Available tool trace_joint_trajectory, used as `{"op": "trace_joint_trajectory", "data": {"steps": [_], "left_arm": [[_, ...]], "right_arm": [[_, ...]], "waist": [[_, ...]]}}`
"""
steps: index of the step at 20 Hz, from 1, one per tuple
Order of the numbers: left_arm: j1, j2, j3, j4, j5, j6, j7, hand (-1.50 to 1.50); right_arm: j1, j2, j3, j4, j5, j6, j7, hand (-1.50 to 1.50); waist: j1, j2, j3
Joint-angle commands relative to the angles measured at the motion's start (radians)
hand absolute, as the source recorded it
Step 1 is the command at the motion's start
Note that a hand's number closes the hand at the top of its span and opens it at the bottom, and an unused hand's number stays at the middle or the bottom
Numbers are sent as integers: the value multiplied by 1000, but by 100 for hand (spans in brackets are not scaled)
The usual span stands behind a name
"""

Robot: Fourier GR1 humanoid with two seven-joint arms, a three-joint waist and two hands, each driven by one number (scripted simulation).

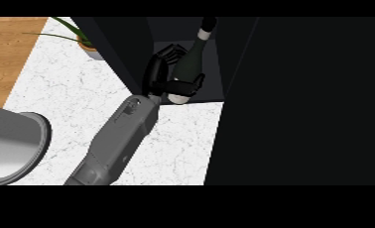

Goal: Pick up the wine, place it into the cabinet and close the cabinet

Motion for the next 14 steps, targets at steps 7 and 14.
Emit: {"op": "trace_joint_trajectory", "data": {"steps": [7,14], "left_arm": [[-211,0,-26,274,14,107,29,150],[-258,0,52,372,85,78,0,150]], "right_arm": [[30,-8,-10,-156,-72,25,38,-150],[63,-7,19,-160,-68,37,9,-150]], "waist": [[-29,12,0],[-29,14,-1]]}}
